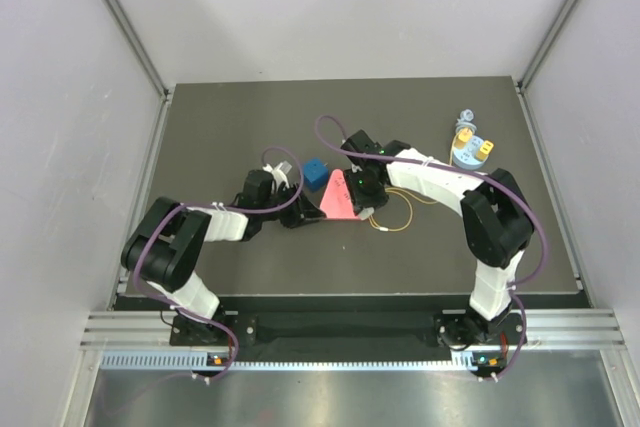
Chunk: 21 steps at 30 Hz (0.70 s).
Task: Insert the plug
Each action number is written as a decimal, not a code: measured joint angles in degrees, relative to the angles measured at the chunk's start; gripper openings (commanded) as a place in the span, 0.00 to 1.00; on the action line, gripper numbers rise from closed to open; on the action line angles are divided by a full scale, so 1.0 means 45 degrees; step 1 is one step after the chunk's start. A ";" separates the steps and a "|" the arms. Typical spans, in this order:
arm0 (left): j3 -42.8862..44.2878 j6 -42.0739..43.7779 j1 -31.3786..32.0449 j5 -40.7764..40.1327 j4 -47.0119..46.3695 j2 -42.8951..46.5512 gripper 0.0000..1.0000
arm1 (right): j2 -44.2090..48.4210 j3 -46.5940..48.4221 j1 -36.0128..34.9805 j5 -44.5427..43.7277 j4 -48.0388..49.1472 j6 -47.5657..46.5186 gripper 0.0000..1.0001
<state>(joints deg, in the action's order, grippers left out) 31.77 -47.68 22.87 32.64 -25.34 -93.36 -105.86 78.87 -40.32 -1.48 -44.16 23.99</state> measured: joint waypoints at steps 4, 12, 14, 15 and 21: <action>0.0092 -0.0102 0.0049 0.0010 0.0262 0.0000 0.00 | 0.0073 0.0000 0.0024 0.0000 -0.0010 -0.0262 0.37; 0.0427 -0.0597 0.0117 -0.0131 0.0792 -0.0005 0.00 | 0.0151 0.0000 0.0019 0.0063 -0.0019 -0.0665 0.39; 0.0505 -0.0777 0.0131 -0.0073 0.1035 -0.0029 0.00 | 0.0160 0.0000 0.0024 0.0039 0.0010 -0.0699 0.44; 0.0534 -0.0831 0.0160 -0.0024 0.1137 -0.0063 0.00 | 0.0180 0.0000 0.0024 0.0024 0.0034 -0.0724 0.47; 0.0855 -0.0753 0.0296 -0.0709 0.2749 -0.0491 0.00 | 0.0656 0.0000 0.0024 -0.0097 0.0117 -0.0787 0.49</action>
<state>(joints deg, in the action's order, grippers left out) 35.62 -51.07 24.21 29.45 -12.97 -95.57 -102.91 78.87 -40.21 -1.91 -43.64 20.45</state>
